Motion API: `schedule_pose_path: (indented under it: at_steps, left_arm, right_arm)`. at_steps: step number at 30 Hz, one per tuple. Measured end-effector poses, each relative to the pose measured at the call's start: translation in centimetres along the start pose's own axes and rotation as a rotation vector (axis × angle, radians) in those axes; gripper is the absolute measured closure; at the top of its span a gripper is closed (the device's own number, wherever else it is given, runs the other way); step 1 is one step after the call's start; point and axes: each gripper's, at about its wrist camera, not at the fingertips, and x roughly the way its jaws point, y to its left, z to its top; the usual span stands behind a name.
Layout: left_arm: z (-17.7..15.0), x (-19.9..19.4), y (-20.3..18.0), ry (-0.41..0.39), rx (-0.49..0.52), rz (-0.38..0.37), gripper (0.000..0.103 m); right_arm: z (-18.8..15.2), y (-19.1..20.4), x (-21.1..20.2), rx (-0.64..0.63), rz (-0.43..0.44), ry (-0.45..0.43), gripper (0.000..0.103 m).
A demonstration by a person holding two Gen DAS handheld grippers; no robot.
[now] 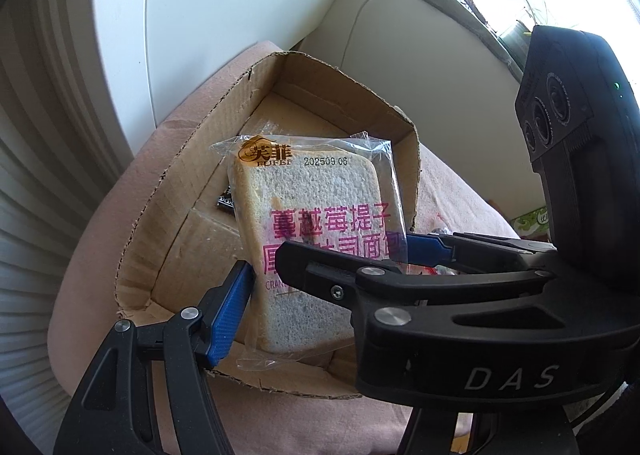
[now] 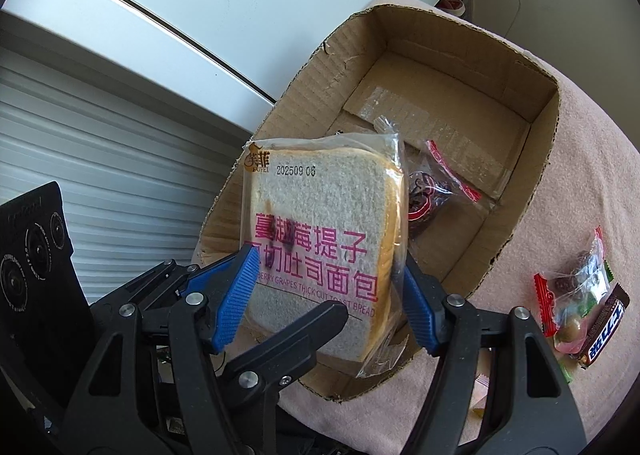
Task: Organize snacks
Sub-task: 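Lift the bread bag with the right tool and carry it into the box, then open the right tool to release the bread in the box, then move both tools back over the remaining snacks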
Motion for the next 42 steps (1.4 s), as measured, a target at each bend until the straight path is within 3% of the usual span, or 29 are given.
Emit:
schedule_pose_path:
  at_steps: [12, 21, 35, 42]
  left_arm:
    - [0.4, 2.0, 0.7, 0.025, -0.012, -0.001, 0.040]
    - [0.2, 2.0, 0.8, 0.017, 0.009, 0.062, 0.041]
    - [0.0, -0.5, -1.0, -0.030, 0.070, 0.101, 0.041]
    - [-0.6, -1.0, -4.0, -0.048, 0.148, 0.097, 0.041]
  right_arm:
    - [0.1, -0.2, 0.0, 0.005, -0.007, 0.020, 0.032]
    - [-0.1, -0.2, -1.4, -0.006, -0.046, -0.006, 0.032]
    - [-2.4, -3.5, -8.3, 0.030, -0.066, -0.123, 0.032]
    - [-4.6, -6.9, -11.8, 0.084, -0.144, -0.215, 0.032]
